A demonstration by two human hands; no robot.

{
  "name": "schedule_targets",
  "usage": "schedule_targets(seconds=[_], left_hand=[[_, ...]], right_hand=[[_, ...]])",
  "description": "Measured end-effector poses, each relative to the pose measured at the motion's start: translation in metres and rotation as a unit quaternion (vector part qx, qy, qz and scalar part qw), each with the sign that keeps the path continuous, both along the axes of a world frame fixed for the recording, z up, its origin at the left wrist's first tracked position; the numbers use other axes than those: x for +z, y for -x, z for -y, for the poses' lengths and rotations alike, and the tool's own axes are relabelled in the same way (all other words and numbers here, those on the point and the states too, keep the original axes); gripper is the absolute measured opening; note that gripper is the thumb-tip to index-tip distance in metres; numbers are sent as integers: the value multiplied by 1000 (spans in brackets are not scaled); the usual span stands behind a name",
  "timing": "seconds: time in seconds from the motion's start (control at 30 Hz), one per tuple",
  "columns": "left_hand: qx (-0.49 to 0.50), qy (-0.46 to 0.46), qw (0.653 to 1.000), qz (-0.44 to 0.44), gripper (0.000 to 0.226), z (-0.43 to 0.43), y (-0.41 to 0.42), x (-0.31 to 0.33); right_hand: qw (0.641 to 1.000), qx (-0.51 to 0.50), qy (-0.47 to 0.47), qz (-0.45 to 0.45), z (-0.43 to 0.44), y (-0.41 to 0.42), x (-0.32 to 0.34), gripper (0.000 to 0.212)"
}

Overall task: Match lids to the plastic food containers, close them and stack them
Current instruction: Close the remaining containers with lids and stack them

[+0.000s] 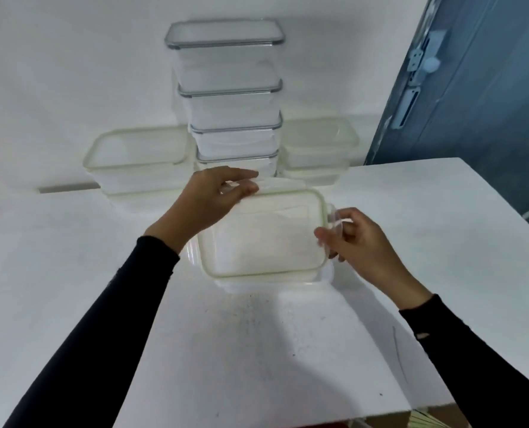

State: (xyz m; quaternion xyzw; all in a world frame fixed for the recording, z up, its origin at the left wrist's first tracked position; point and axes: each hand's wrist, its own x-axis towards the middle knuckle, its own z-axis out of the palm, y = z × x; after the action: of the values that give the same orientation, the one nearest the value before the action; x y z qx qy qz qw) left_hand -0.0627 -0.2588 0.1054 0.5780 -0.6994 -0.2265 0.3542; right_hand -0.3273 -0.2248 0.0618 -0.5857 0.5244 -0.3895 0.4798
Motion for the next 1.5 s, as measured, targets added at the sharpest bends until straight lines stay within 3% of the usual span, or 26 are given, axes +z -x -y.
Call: schedule_targets(seconds=[0.2, 0.33, 0.53, 0.6, 0.7, 0.77, 0.9, 1.0, 1.1, 1.2, 1.3, 1.4, 1.43, 1.5], left_hand=[[-24, -120, 990, 65, 24, 48, 15, -36], [-13, -118, 988, 94, 28, 55, 16, -41], [-4, -153, 983, 104, 30, 40, 17, -72], [7, -101, 991, 92, 26, 31, 13, -81], [85, -59, 994, 21, 27, 7, -3, -79], [136, -118, 983, -36, 40, -18, -19, -77], [103, -302, 923, -213, 48, -57, -34, -80], [122, -314, 880, -334, 54, -61, -34, -84], [152, -301, 858, -387, 60, -53, -32, -83], [176, -289, 851, -402, 36, -48, -32, -85], [190, -287, 845, -409, 31, -48, -31, -88], [207, -268, 861, -379, 44, -47, -30, -91], [229, -237, 889, -318, 49, -47, -28, -94], [255, -95, 957, -101, 52, -46, -26, -99]], right_hand=[[994, -91, -64, 15, 0, 7, -24, 26], [991, -83, -89, 47, 4, 7, -28, 25], [995, -53, -88, -10, -8, 8, -38, 14], [995, -50, -87, -25, -14, 9, -43, 14], [993, -56, -99, -18, -15, 12, -46, 15], [992, -51, -118, 0, -15, 14, -47, 18], [986, -47, -151, 51, -11, 10, -51, 25], [984, -51, -152, 80, -1, 2, -49, 25], [982, -61, -152, 92, 11, -7, -49, 26], [981, -78, -145, 103, 19, -16, -52, 26], [980, -96, -133, 110, 20, -21, -60, 31], [982, -123, -120, 80, 22, -25, -65, 43], [986, -134, -94, 36, 23, -26, -66, 46], [982, -146, 49, -109, 23, -26, -68, 47]])
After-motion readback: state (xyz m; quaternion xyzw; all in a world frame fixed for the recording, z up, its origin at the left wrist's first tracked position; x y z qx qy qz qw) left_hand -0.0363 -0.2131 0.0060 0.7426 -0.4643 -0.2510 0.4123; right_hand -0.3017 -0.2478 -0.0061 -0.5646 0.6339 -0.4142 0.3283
